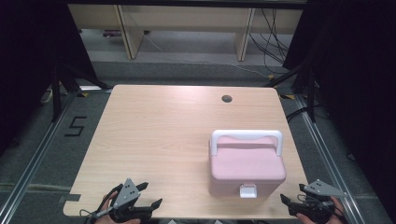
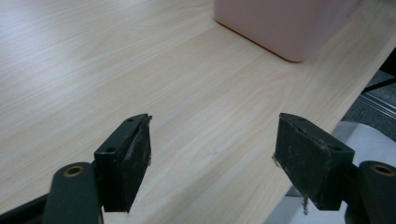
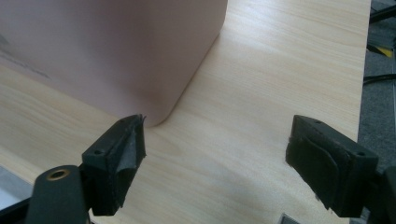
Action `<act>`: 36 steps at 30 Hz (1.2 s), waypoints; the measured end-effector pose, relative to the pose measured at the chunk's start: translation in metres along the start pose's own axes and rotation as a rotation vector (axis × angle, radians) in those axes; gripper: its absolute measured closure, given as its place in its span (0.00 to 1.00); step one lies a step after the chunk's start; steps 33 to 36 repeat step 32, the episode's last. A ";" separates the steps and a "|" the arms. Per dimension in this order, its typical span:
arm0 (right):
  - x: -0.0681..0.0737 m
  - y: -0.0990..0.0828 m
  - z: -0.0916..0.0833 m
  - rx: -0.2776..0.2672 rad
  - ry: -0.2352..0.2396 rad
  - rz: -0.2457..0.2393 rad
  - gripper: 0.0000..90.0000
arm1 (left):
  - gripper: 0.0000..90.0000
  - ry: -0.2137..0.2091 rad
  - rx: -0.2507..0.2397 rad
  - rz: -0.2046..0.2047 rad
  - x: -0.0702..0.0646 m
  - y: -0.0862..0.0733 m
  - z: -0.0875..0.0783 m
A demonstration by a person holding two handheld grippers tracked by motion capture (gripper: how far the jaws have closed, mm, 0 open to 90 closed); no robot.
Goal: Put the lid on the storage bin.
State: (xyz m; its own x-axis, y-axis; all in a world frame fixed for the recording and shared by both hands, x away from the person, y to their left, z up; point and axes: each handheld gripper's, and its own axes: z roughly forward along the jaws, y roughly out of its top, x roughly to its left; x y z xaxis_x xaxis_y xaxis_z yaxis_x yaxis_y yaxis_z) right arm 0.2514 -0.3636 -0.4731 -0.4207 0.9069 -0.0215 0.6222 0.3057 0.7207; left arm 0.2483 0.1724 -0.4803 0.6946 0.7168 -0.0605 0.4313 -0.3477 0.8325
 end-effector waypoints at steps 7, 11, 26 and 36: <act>-0.003 -0.009 0.005 0.005 0.003 -0.033 0.23 | 0.28 -0.008 0.013 0.019 -0.002 -0.002 0.003; -0.004 -0.013 0.005 0.019 -0.003 -0.010 0.23 | 0.28 0.007 0.028 0.025 0.000 -0.002 0.002; -0.006 -0.016 0.008 0.010 -0.013 -0.039 0.21 | 0.27 -0.009 0.008 0.008 -0.001 -0.003 0.005; -0.006 -0.017 0.009 0.016 -0.020 -0.034 0.19 | 0.27 0.000 0.023 0.018 0.000 -0.003 0.005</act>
